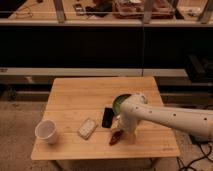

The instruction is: Place the pepper on the white sponge

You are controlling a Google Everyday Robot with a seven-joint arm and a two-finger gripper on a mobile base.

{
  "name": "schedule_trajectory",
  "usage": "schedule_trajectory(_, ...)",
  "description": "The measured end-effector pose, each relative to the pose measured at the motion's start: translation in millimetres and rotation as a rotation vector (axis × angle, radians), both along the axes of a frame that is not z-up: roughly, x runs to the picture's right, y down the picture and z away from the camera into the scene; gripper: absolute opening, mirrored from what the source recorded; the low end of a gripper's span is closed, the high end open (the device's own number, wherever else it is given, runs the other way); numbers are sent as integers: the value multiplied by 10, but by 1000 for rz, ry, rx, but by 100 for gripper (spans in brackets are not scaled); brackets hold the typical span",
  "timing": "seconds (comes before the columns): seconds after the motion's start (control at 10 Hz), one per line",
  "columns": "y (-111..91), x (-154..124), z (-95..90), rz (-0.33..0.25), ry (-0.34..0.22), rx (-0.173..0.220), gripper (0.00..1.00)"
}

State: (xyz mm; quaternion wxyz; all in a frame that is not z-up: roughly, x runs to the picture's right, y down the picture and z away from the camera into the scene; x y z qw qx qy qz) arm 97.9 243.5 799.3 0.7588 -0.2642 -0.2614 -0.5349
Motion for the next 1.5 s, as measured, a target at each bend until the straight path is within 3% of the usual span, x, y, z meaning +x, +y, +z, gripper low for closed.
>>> schedule_trajectory(0.5,34,-101,67,-6,-39,-19,14)
schedule_trajectory(0.8,19,-154,55,-18,-65,-30,11)
schedule_trajectory(1.0,-95,-176,-56,-15,-94,-18,11)
schedule_trajectory(1.3,-446,-351,-342,-24,-175,45,11)
schedule_trajectory(1.5,-627,-649,-421,-29,-246,54,11)
